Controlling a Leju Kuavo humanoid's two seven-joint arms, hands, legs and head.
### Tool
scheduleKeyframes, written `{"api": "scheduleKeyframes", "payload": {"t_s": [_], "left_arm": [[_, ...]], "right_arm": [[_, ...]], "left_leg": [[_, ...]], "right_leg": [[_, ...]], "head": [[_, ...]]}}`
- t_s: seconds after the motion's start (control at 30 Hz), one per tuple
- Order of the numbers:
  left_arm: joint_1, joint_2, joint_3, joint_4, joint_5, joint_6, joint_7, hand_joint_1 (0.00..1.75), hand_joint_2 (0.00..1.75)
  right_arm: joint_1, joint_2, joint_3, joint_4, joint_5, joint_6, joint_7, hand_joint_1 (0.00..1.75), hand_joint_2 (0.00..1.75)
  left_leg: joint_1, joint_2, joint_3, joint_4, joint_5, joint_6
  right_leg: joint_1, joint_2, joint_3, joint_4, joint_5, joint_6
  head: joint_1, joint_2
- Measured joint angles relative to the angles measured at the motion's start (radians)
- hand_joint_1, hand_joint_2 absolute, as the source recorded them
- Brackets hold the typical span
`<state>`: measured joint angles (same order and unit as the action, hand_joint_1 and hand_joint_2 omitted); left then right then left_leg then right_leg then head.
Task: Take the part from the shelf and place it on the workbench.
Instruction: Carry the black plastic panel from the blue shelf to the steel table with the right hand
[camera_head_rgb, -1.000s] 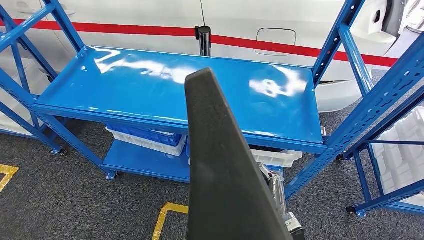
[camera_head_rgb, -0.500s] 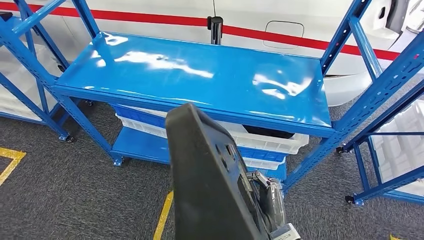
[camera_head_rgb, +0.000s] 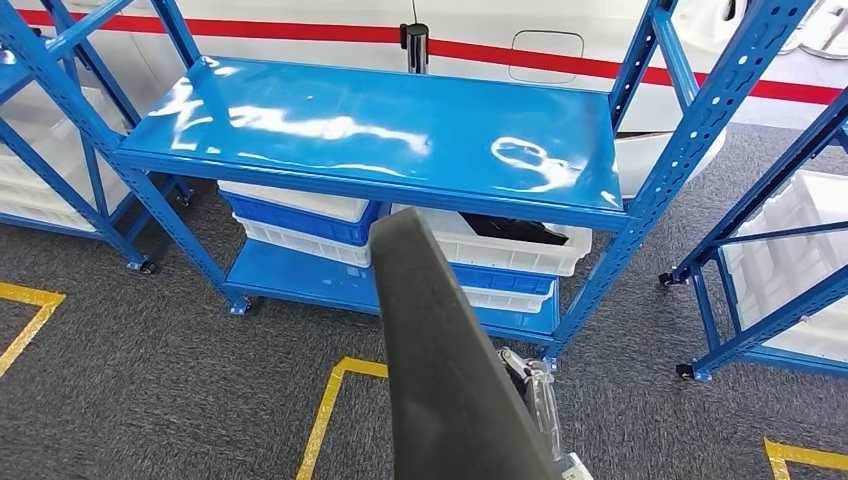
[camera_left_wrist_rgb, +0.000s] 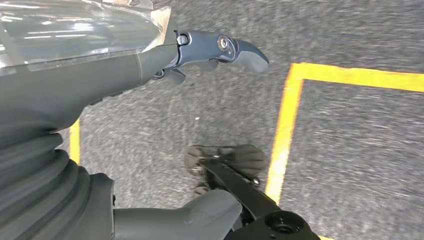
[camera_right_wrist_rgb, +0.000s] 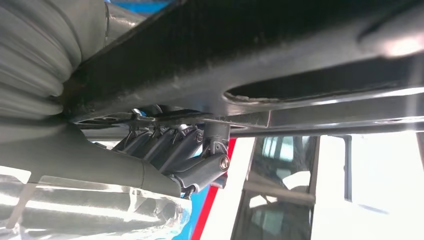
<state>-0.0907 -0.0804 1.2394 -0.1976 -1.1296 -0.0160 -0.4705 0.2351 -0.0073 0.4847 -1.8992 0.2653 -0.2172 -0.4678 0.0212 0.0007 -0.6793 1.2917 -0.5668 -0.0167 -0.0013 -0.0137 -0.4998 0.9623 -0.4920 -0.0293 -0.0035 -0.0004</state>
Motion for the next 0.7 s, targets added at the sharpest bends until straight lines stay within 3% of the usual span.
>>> {"api": "scheduleKeyframes", "payload": {"t_s": [0.07, 0.1, 0.17, 0.2, 0.27, 0.3, 0.37, 0.43, 0.47, 0.5, 0.53, 0.6, 0.67, 0.7], "left_arm": [[-0.001, -0.001, 0.010, 0.000, 0.015, 0.001, 0.003, 0.00, 1.75], [-0.003, -0.002, 0.017, 0.000, 0.029, 0.000, 0.004, 0.00, 1.75], [-0.007, -0.002, 0.036, -0.001, 0.057, -0.001, 0.006, 0.00, 1.75], [-0.010, -0.001, 0.047, -0.001, 0.070, -0.001, 0.009, 0.00, 1.75], [-0.014, 0.001, 0.068, -0.001, 0.086, 0.000, 0.017, 0.00, 1.75], [-0.016, 0.002, 0.076, -0.002, 0.091, 0.000, 0.021, 0.00, 1.75], [-0.018, 0.003, 0.088, -0.002, 0.095, 0.000, 0.024, 0.00, 1.75], [-0.018, 0.003, 0.095, -0.002, 0.097, 0.000, 0.025, 0.00, 1.75], [-0.018, 0.003, 0.098, -0.002, 0.098, 0.000, 0.025, 0.00, 1.75], [-0.018, 0.003, 0.102, -0.002, 0.100, 0.001, 0.025, 0.00, 1.75], [-0.018, 0.003, 0.107, -0.002, 0.104, 0.002, 0.025, 0.00, 1.75], [-0.018, 0.001, 0.115, -0.002, 0.111, 0.001, 0.013, 0.00, 1.75], [-0.017, -0.012, 0.117, -0.006, 0.115, 0.003, -0.016, 0.00, 1.75], [-0.017, -0.021, 0.117, -0.010, 0.116, 0.008, -0.032, 0.00, 1.75]], "right_arm": [[-0.008, -0.001, 0.010, 0.010, -0.002, 0.005, -0.005, 1.75, 1.75], [-0.018, 0.001, 0.015, 0.017, -0.003, 0.013, -0.007, 1.75, 1.75], [-0.053, 0.012, 0.027, 0.041, -0.004, 0.037, -0.010, 1.75, 1.75], [-0.077, 0.022, 0.035, 0.058, -0.004, 0.049, -0.009, 1.75, 1.75], [-0.121, 0.042, 0.049, 0.094, -0.004, 0.068, -0.005, 1.75, 1.75], [-0.137, 0.050, 0.055, 0.110, -0.004, 0.073, -0.002, 1.75, 1.75], [-0.159, 0.059, 0.063, 0.135, -0.004, 0.076, 0.001, 1.75, 1.75], [-0.171, 0.063, 0.067, 0.153, -0.003, 0.076, 0.002, 1.75, 1.75], [-0.175, 0.064, 0.068, 0.160, -0.003, 0.078, 0.002, 1.75, 1.75], [-0.179, 0.065, 0.069, 0.167, -0.004, 0.081, 0.003, 1.75, 1.75], [-0.183, 0.065, 0.071, 0.174, -0.005, 0.087, 0.003, 1.75, 1.75], [-0.198, 0.070, 0.076, 0.186, -0.007, 0.104, 0.008, 1.75, 1.75], [-0.220, 0.087, 0.081, 0.199, -0.005, 0.124, 0.016, 1.75, 1.75], [-0.232, 0.098, 0.082, 0.208, -0.002, 0.134, 0.019, 1.75, 1.75]], "left_leg": [[0.006, -0.001, 0.073, -0.062, 0.061, -0.001], [0.006, -0.003, 0.126, -0.130, 0.068, 0.001], [0.001, -0.007, 0.206, -0.252, 0.049, 0.009], [-0.003, -0.008, 0.220, -0.284, 0.038, 0.015], [-0.008, -0.002, 0.213, -0.307, 0.045, 0.030], [-0.009, 0.001, 0.205, -0.317, 0.056, 0.042], [-0.008, 0.006, 0.179, -0.331, 0.084, 0.063], [-0.011, 0.007, 0.147, -0.331, 0.111, 0.071], [-0.012, 0.009, 0.129, -0.330, 0.124, 0.070], [-0.012, 0.010, 0.110, -0.329, 0.138, 0.068], [-0.012, 0.012, 0.090, -0.327, 0.153, 0.065], [-0.013, 0.013, 0.052, -0.317, 0.178, 0.055], [-0.017, 0.014, 0.026, -0.299, 0.197, 0.044], [-0.020, 0.014, 0.017, -0.292, 0.205, 0.041]], "right_leg": [[0.000, 0.001, -0.030, 0.013, 0.017, 0.007], [0.002, 0.001, -0.044, 0.021, 0.023, 0.012], [0.003, 0.001, -0.061, 0.032, 0.037, 0.025], [0.002, 0.001, -0.068, 0.033, 0.046, 0.032], [0.000, 0.001, -0.083, 0.038, 0.057, 0.046], [0.000, 0.003, -0.094, 0.051, 0.043, 0.046], [0.000, 0.006, -0.127, 0.124, -0.035, 0.032], [-0.004, 0.008, -0.151, 0.238, -0.114, 0.022], [-0.005, 0.008, -0.152, 0.285, -0.124, 0.027], [-0.008, 0.008, -0.143, 0.310, -0.112, 0.039], [-0.010, 0.008, -0.120, 0.306, -0.087, 0.053], [-0.014, 0.008, -0.021, 0.197, -0.050, 0.070], [-0.014, 0.010, 0.075, 0.049, -0.069, 0.067], [-0.017, 0.012, 0.097, 0.009, -0.081, 0.064]], "head": [[0.000, 0.000], [-0.001, 0.000], [0.001, 0.000], [0.002, 0.000], [0.003, 0.000], [0.004, 0.000], [0.008, 0.000], [0.010, 0.000], [0.010, 0.000], [0.011, 0.000], [0.011, 0.000], [0.011, 0.000], [0.010, 0.000], [0.009, 0.000]]}}
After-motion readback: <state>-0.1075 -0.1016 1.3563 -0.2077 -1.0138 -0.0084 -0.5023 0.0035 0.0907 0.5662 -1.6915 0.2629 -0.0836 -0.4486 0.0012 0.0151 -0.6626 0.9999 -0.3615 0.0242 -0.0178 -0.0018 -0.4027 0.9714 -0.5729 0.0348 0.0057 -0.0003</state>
